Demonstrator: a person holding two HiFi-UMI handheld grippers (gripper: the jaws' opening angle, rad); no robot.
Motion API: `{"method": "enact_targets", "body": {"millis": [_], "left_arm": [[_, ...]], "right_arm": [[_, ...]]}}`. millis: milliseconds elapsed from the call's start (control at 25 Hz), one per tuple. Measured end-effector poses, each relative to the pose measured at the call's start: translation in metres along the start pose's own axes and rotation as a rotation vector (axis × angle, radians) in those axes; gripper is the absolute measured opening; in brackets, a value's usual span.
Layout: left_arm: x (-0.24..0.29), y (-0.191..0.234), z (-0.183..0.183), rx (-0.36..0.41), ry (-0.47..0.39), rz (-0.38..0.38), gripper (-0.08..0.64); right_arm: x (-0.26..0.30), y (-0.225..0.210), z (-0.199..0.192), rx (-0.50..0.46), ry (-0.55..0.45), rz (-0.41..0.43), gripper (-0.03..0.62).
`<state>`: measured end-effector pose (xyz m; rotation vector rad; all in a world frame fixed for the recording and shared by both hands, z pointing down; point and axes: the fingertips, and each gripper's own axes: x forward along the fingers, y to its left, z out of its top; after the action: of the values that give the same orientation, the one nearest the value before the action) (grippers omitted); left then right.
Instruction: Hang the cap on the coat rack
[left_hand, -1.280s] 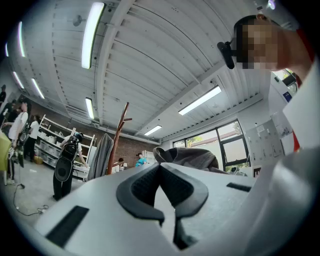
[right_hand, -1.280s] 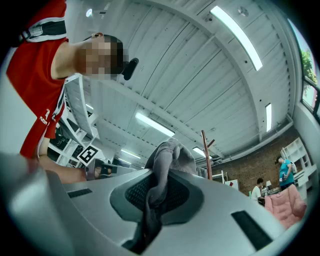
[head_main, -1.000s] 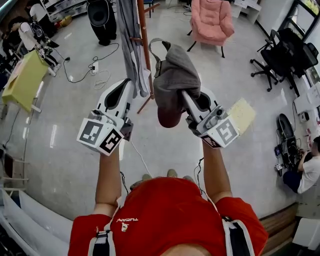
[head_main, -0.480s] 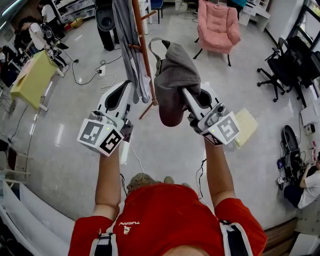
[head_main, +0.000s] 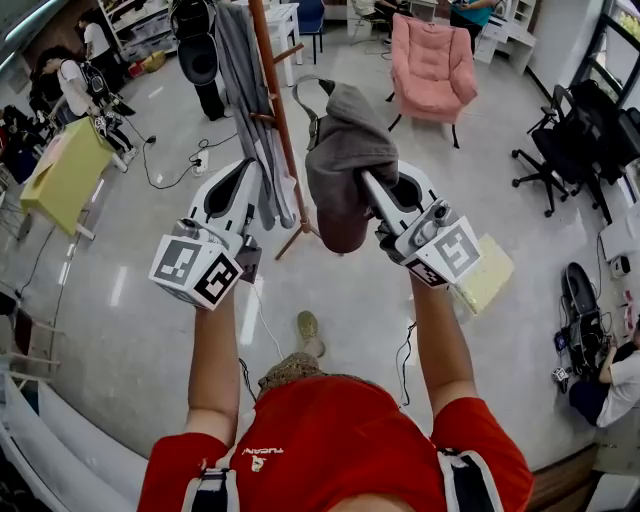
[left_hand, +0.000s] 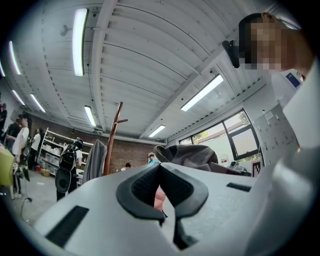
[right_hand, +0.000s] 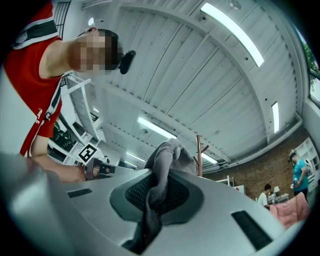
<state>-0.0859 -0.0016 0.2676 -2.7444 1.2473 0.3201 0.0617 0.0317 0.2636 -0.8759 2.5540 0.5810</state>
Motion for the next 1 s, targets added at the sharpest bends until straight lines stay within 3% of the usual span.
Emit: {"method": "enact_targets", "body": {"millis": [280, 600, 1000], "left_arm": [[0.059, 0.057, 0.008, 0.015, -0.026, -0.031, 0.008], [0.145, 0.15, 0.022, 0.031, -0.046, -0.085, 0.008], [0.2, 0.212, 0.04, 0.071, -0.105, -0.148, 0.008]], "right_arm": [[0.06, -0.054, -0.007, -0.038, -0.016, 0.02, 0.035], [0.171, -0.151, -0.008, -0.015, -0.097, 0.038, 0.035], [0.254, -0.218, 0.004, -0.055, -0.179, 0.051, 0.035]]}}
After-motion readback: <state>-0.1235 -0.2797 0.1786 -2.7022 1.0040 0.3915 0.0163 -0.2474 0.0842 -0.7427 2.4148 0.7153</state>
